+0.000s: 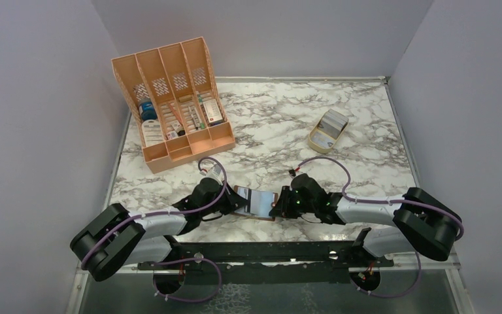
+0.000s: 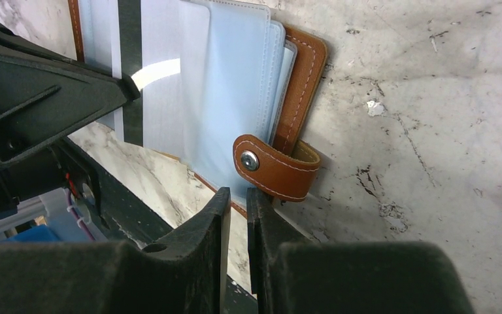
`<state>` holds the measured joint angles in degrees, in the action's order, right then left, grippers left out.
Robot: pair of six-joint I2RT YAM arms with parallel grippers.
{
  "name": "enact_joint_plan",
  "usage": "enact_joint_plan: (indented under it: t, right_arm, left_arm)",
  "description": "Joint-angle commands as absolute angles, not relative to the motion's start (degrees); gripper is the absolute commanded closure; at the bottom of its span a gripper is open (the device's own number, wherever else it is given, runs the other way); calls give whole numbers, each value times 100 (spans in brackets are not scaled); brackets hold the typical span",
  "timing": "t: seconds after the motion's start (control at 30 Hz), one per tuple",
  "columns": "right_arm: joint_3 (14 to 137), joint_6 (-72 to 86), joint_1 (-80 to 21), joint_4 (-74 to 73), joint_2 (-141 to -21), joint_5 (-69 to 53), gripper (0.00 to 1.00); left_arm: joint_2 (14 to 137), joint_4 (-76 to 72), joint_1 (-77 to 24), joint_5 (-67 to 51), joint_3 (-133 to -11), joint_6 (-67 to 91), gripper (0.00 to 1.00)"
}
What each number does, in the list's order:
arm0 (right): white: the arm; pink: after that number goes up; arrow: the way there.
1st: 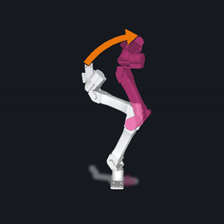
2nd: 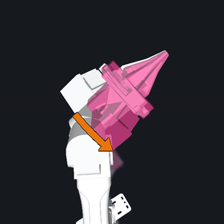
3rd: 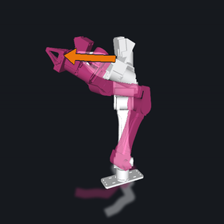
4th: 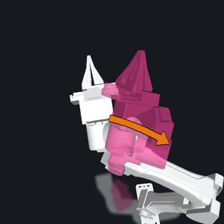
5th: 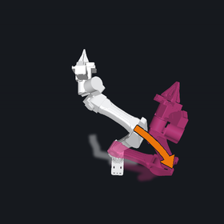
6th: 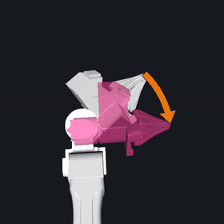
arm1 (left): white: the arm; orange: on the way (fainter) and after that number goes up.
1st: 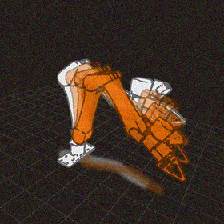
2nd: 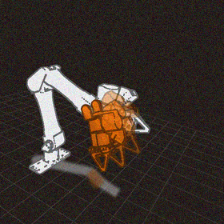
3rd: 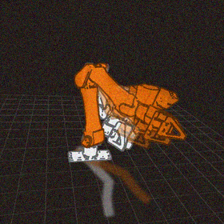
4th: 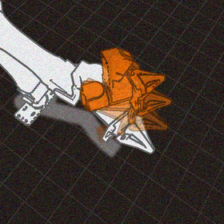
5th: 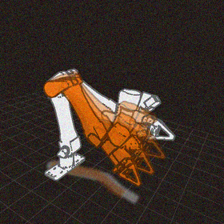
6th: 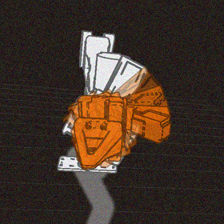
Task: Put the credit cards into the card holder
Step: Insert the credit card into the card holder.
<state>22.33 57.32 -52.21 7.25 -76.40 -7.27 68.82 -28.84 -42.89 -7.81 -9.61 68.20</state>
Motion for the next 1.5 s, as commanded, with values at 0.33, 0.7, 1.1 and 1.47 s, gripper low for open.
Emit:
enact_joint_plan:
  t: [0.33, 0.7, 1.1, 1.47]
  right_arm:
    - [2363, 5670, -5282, 492, -7592, -589, 84]
    - [2701, 5313, -5282, -388, -6721, -253, 80]
    - [2978, 5228, -5282, -271, -7409, -46, 78]
    - [2754, 5237, -5282, 58, -7723, -99, 83]
  left_arm:
    - [7332, -2892, -4441, -912, -1032, 6902, 88]
    - [7266, -1854, -4447, -921, -1581, 6559, 56]
    - [7290, -1500, -4456, -739, -1766, 6422, 51]
    - [7637, -1661, -4633, -1091, -2143, 6020, 52]
